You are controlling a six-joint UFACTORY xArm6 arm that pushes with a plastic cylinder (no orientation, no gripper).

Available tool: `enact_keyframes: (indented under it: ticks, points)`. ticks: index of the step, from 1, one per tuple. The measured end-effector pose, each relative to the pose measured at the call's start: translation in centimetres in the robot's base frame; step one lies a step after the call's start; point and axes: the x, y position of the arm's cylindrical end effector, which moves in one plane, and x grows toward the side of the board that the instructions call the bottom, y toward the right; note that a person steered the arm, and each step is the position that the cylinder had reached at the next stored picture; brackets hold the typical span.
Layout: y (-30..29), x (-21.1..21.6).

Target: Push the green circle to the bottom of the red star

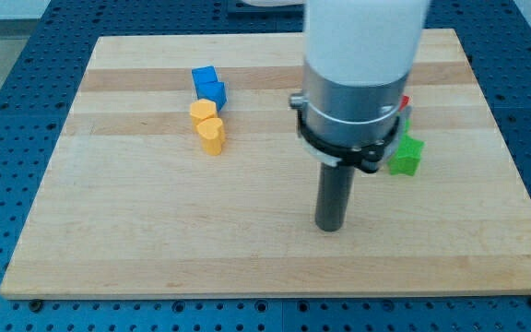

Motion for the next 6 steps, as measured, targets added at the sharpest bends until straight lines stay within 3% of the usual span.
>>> enact_keyframes:
  ticks: [1,2,3,5,6]
  points:
    - [0.8,0.0]
    - [9.3,-1.4]
    - [14.2,-3.1]
    - [14.4,-3.2]
    - [17.2,-5.2]
